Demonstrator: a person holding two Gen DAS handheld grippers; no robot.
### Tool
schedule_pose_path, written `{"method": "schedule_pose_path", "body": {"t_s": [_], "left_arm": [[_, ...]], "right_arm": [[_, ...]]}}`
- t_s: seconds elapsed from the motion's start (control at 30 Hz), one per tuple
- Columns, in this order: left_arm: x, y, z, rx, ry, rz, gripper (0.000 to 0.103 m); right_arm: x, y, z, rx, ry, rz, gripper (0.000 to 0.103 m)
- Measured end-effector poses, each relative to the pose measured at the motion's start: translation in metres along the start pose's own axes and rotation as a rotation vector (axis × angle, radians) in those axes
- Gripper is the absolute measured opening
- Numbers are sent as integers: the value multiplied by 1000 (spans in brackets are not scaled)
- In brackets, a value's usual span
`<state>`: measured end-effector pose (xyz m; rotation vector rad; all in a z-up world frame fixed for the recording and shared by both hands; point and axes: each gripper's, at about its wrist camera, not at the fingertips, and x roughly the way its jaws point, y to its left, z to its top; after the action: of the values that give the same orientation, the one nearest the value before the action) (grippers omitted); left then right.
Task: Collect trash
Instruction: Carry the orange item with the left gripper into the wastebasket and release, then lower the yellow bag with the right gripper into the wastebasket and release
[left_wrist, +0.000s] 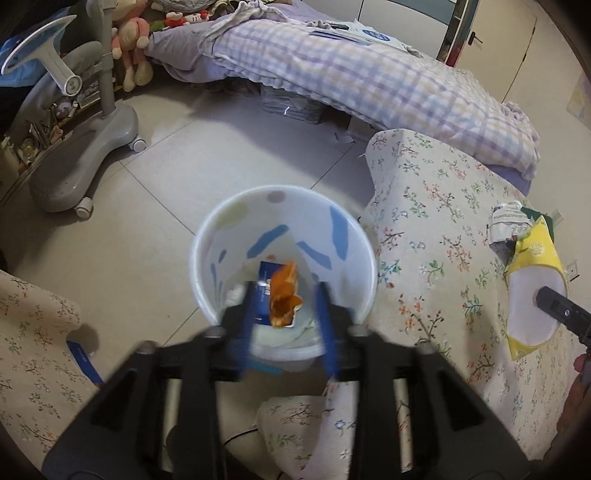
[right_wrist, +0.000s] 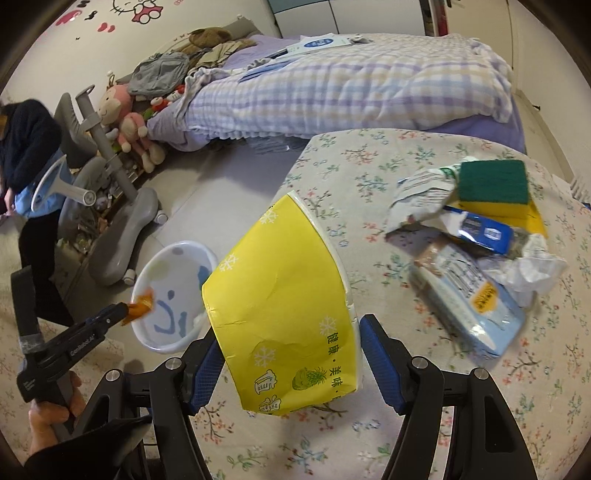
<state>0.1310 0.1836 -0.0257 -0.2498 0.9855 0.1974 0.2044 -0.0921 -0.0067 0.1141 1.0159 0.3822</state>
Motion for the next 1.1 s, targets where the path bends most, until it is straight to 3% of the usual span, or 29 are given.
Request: {"method": "schedule_pose_path", "body": {"t_s": [0.03, 0.07, 0.13, 0.23, 0.5, 0.63, 0.87, 0.9, 0.97, 1.1], "left_arm": [[-3, 3, 0, 2, -14, 26, 67], [-7, 5, 0, 2, -32, 58, 73], [-13, 9, 2, 8, -59, 85, 75], [-12, 13, 2, 18, -24, 88, 81], [-1, 30, -8, -19, 103, 144, 81], [0, 33, -8, -28, 127, 145, 81], [-1, 36, -8, -43, 148, 147, 81], [-1, 37, -8, -45, 149, 147, 81], [-2, 39, -9, -48, 152, 146, 81], [-2, 39, -11, -48, 159, 143, 81]], "right_arm": [[3, 4, 2, -6, 2, 3, 72], [7, 9, 2, -14, 4, 6, 72], [12, 18, 3, -29, 7, 13, 72], [23, 33, 4, -56, 18, 24, 72], [68, 76, 13, -83, 66, 86, 72], [90, 98, 20, -95, 95, 109, 72], [96, 124, 34, -137, 74, 132, 75], [96, 125, 35, -135, 71, 148, 76], [96, 123, 38, -115, 68, 174, 91], [87, 117, 40, -82, 41, 198, 92]]}}
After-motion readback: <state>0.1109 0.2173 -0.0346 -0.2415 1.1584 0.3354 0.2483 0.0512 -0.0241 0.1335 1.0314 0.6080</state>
